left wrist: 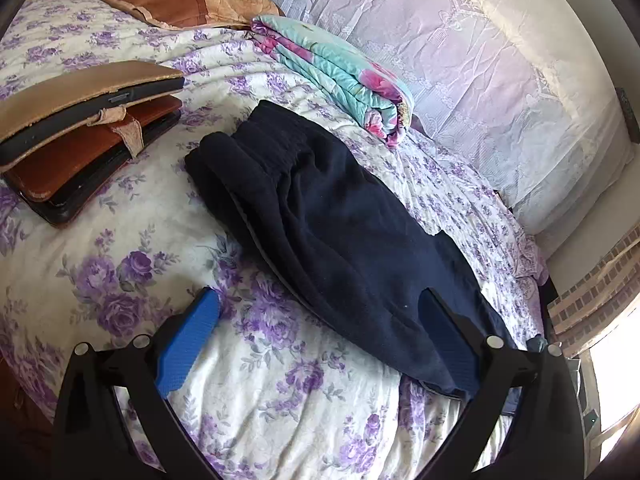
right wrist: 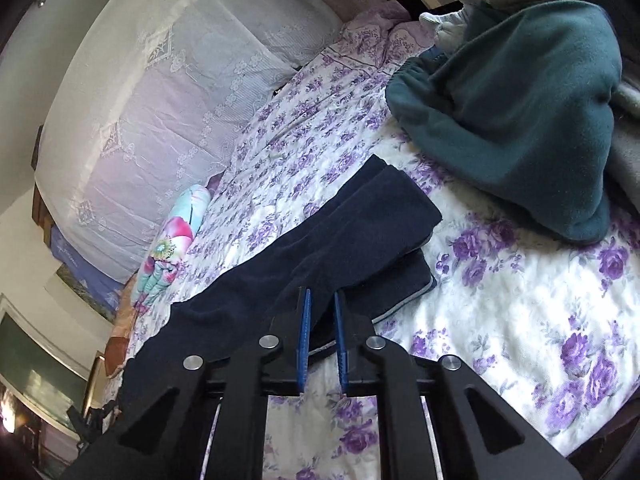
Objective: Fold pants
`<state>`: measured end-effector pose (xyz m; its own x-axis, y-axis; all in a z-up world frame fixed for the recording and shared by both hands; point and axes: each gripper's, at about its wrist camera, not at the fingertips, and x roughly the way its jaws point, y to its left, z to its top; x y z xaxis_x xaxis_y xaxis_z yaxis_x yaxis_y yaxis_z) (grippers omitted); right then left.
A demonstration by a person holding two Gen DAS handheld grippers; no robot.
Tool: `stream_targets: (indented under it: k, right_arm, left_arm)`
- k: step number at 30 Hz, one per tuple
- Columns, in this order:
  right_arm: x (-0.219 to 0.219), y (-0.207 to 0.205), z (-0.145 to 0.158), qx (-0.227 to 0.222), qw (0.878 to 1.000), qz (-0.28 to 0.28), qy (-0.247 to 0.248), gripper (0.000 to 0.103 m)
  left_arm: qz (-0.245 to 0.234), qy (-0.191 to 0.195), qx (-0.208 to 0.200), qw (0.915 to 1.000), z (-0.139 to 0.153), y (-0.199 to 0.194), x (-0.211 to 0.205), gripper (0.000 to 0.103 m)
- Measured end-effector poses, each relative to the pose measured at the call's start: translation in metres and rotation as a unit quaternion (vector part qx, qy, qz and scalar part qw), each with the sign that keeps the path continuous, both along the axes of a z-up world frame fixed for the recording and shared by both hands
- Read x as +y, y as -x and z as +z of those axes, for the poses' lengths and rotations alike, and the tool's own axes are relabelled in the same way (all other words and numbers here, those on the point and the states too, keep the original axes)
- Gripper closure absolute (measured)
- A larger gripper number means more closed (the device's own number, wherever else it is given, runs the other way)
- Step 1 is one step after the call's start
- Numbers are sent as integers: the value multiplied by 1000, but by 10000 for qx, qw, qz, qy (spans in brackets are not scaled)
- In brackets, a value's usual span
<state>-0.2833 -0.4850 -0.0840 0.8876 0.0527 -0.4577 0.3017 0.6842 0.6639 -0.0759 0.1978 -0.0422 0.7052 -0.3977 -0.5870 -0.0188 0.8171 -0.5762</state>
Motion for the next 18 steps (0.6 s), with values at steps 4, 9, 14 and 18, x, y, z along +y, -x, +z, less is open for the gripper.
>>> stream_targets:
  k: [4, 9, 14, 18]
  right_arm:
    - [-8, -3, -12, 96, 9992, -2, -388, 87]
    - [-8, -4, -16, 56, 9984, 39, -569, 76]
    - [-8, -9, -13, -152, 9989, -30, -453, 98]
    - [2, -1, 7, -452, 9990, -20, -34, 98]
  left_arm:
    - [9, 16, 13, 10000, -1, 0, 0, 6]
    - [-19, -73, 28, 10000, -2, 1, -3, 6]
    - [-7, -148, 44, 9999, -2, 1, -6, 6]
    - [-97, -19, 63, 9999, 1, 2, -6, 6]
